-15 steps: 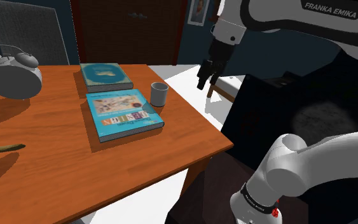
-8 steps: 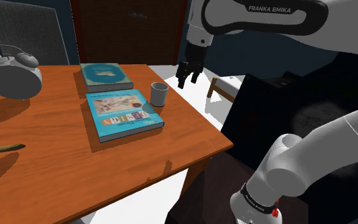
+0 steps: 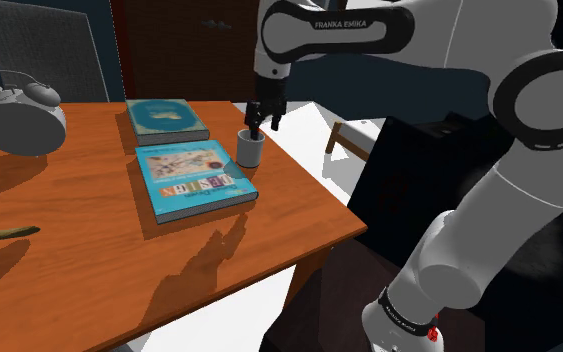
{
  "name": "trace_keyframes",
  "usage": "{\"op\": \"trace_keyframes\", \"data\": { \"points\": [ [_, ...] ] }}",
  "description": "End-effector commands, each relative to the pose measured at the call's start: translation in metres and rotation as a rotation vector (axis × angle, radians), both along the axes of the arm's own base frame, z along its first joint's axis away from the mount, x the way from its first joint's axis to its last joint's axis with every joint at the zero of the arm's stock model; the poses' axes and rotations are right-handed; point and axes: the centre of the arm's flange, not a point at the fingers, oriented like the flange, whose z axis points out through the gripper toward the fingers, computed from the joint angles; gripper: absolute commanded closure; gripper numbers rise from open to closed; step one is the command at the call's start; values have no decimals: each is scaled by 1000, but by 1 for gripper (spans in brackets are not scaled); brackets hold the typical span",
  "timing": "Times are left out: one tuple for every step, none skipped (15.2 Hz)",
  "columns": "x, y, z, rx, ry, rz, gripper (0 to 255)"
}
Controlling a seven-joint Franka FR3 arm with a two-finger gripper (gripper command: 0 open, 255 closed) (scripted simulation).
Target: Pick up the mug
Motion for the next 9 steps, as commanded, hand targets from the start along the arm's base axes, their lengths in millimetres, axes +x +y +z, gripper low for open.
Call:
{"op": "trace_keyframes", "data": {
  "points": [
    [27,2,-14,-10,15,12,0],
    [40,3,-20,-15,22,17,0],
    [53,4,-27,-21,29,23,0],
    [65,5,-33,-26,37,28,0],
    [78,6,-40,-31,44,34,0],
    [80,6,-41,-32,45,35,0],
    [80,6,-46,-32,45,35,0],
    [80,6,-51,-32,45,35,0],
    [80,6,-56,-32,45,35,0]
  ]
}}
